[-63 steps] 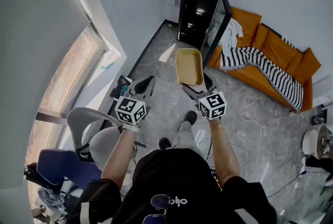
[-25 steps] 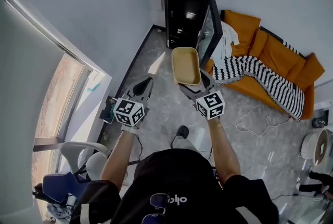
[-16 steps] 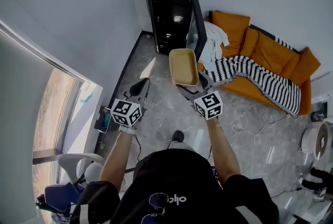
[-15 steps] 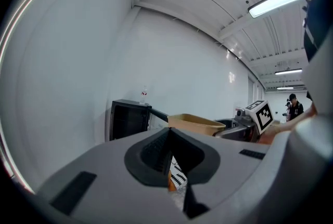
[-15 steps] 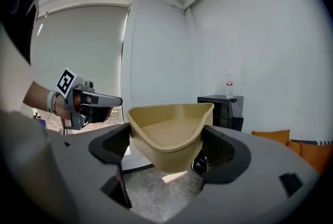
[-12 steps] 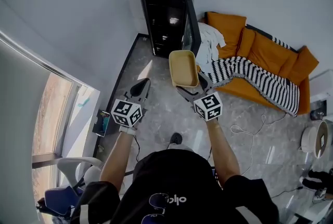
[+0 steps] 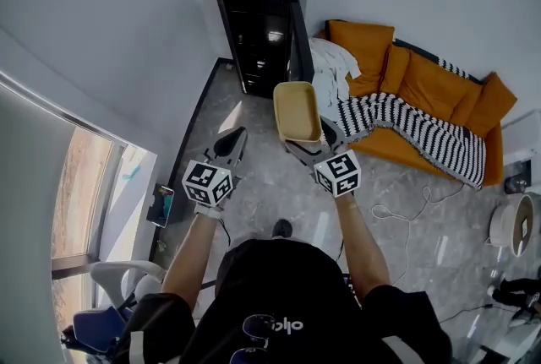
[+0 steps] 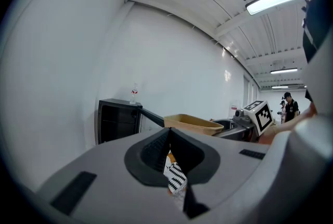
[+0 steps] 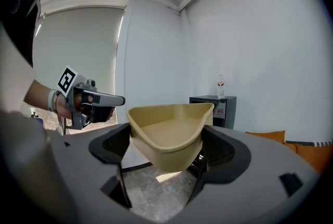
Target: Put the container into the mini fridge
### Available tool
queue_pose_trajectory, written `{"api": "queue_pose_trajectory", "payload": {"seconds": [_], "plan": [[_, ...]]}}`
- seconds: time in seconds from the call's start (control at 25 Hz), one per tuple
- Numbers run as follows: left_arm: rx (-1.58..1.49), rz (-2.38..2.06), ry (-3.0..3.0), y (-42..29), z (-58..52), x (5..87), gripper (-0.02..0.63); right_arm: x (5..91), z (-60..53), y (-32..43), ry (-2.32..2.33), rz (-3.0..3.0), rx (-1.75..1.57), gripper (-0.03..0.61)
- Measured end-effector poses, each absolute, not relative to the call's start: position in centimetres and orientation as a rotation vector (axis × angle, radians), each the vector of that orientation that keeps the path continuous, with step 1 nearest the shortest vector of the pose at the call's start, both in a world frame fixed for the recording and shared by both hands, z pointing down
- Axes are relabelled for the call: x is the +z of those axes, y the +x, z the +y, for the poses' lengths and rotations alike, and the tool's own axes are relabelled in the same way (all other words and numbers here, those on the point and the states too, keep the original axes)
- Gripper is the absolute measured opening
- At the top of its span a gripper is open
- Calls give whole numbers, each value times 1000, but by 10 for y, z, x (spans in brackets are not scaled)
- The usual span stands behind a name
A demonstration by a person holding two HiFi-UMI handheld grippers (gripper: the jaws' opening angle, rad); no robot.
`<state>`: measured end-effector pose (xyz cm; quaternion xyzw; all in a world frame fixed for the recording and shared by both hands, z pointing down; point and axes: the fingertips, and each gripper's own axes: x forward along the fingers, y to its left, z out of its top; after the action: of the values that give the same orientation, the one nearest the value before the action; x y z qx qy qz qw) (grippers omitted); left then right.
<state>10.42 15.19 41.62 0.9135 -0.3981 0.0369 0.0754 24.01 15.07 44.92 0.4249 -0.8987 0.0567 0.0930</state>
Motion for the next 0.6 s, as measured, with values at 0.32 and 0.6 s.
{"api": "queue_pose_trajectory", "payload": {"seconds": [0.32, 0.6], "plan": [[115, -1194, 2745, 111, 131, 416, 8, 448, 135, 239, 1247, -2681, 167, 443], [109, -1177, 2761, 110, 86, 413, 8, 448, 96, 233, 1253, -2682, 166, 443]]}}
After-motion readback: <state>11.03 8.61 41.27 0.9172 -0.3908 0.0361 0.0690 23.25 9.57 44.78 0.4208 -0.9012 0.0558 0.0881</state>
